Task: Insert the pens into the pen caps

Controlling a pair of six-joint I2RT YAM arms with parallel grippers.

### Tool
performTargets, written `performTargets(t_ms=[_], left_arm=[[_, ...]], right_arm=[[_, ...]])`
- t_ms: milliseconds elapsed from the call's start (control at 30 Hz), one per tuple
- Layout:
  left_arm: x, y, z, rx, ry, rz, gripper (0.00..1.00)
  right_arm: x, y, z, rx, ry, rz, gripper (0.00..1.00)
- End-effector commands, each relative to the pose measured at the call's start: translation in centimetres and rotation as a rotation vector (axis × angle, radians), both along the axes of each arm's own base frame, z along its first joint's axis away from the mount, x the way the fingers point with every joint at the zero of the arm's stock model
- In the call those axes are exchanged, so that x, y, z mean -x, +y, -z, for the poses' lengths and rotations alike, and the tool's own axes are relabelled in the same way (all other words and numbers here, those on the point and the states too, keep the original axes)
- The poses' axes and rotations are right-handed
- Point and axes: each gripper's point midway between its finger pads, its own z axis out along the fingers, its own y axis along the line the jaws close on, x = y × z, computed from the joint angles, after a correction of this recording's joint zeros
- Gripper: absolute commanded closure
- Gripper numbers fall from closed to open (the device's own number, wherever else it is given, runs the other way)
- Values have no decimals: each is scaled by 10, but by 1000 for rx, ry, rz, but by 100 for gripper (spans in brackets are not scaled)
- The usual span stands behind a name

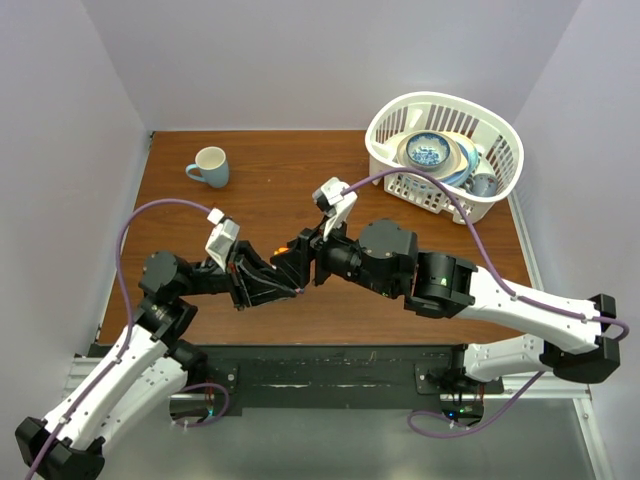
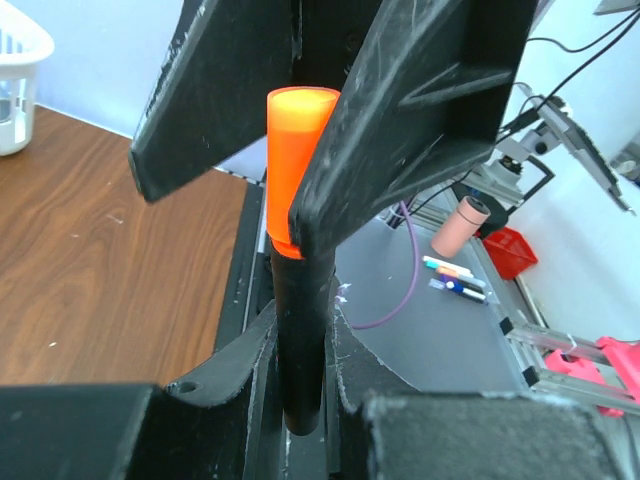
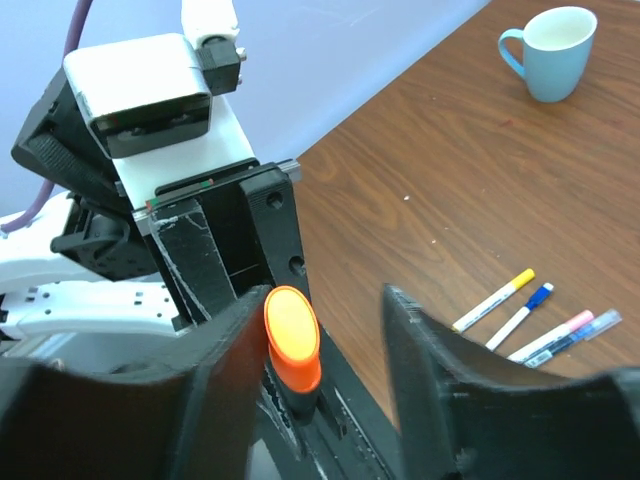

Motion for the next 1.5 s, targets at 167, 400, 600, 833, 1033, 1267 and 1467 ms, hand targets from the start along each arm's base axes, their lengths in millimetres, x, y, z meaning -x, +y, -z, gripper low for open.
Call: performTargets(t_ms=[167,400,600,833,1033,1267,1467], left_arm=[[9,2,-9,33,-42,39,100],[-1,-2,-24,41,-74,17,100],[-17,-5,-37,42,-140,-42,100],[-43,-14,-33,2,-172,-79,100],[-51,-20,-46,12,-197,-56,100],[-71,-25,-56,45,-186,-93,100],[-91,-25,-55,36,-162,-123,100]], right_arm=[[11,7,-16,-40,-19,-77,81],[31,14,40,73,106,-167,100],[48,12,85,160,211,-230,100],[75,0,138,278,353,-308,100],[89,-7,158,300,402,-361,100],[100,-16,198,358,461,-367,100],[105,-32,209,398,484,-354,100]])
